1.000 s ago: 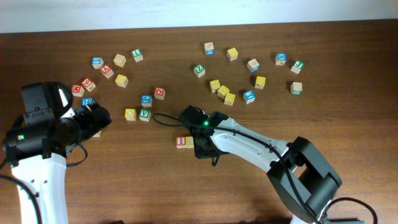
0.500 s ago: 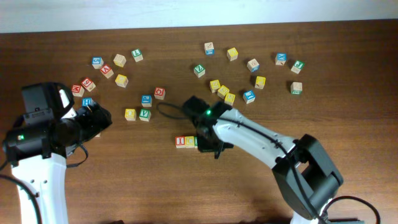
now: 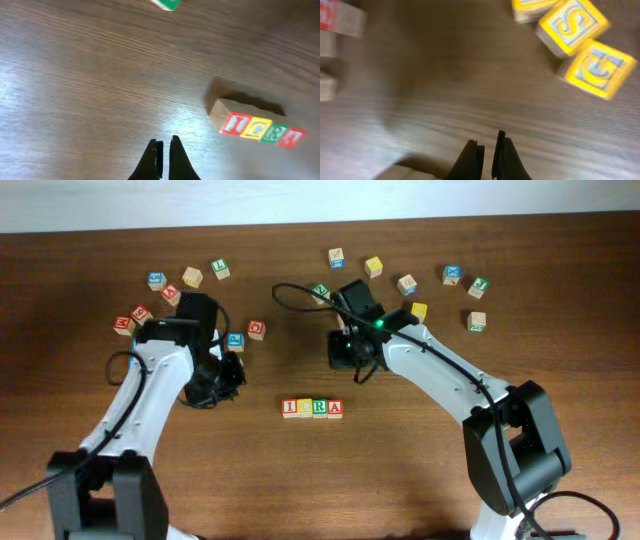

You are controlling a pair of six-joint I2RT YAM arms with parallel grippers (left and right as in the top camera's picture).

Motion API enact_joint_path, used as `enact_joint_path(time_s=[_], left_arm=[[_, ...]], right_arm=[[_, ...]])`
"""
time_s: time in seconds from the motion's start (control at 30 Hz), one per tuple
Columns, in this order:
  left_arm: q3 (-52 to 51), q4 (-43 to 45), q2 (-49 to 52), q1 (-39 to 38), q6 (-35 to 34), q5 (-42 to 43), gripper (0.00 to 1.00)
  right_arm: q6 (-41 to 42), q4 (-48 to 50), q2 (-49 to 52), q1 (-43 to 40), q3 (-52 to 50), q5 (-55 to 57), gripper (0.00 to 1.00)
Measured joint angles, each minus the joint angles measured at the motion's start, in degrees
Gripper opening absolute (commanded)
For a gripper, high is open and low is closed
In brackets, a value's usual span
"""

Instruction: Spell out ICRA

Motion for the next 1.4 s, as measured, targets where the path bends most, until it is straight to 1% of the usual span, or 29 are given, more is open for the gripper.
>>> enact_joint_path(time_s=[0.07,0.13,0.23,0.33,0.37,0.4,0.47,0.53,0.7,0.8,1.4], left_arm=[[-0.1,0.0,0.7,0.2,-2.3,-2.5,0.00],[-0.2,0.0,0.7,1.7,-3.7,-3.3,0.00],[-0.2,-0.5,0.7,7.3,-4.6,-3.9,0.00],[-0.2,-1.7,0.7,11.3,-4.8,-4.0,0.00],[-0.2,-1.9,0.7,13.7,-4.8,-4.2,0.00],[-0.2,-2.3,0.7,14.5,-4.8,-4.2,0.00],[-0.2,-3.1,0.7,15.1,-4.8,-4.5,0.01],[-0.2,-3.2,0.7,15.2,-4.8,-4.7,0.02],[-0.2,-3.3,0.7,15.2,-4.8,-4.9,0.02],[-0.2,-3.3,0.7,15.2,-4.8,-4.9,0.02],[-0.2,-3.3,0.7,15.2,-4.8,-4.9,0.03]], right_arm=[[-0.7,4.6,0.0,0.1,0.0,-4.4,0.04],[-0.8,5.3,0.0,1.7,0.0,-6.1,0.04],[-0.8,6.6,0.0,7.2,0.0,-5.3,0.04],[-0.2,7.2,0.1,9.5,0.0,-3.9,0.04],[0.2,7.9,0.7,10.6,0.0,-3.3,0.04],[1.4,7.9,2.5,11.7,0.0,-3.1,0.04],[2.5,7.8,4.7,12.1,0.0,-2.9,0.04],[2.7,7.7,4.7,12.1,0.0,-2.9,0.04],[2.8,7.4,6.8,13.0,0.0,-2.7,0.04],[4.4,5.9,6.9,13.0,0.0,-2.0,0.04],[5.7,3.6,6.9,13.0,0.0,-1.8,0.04]])
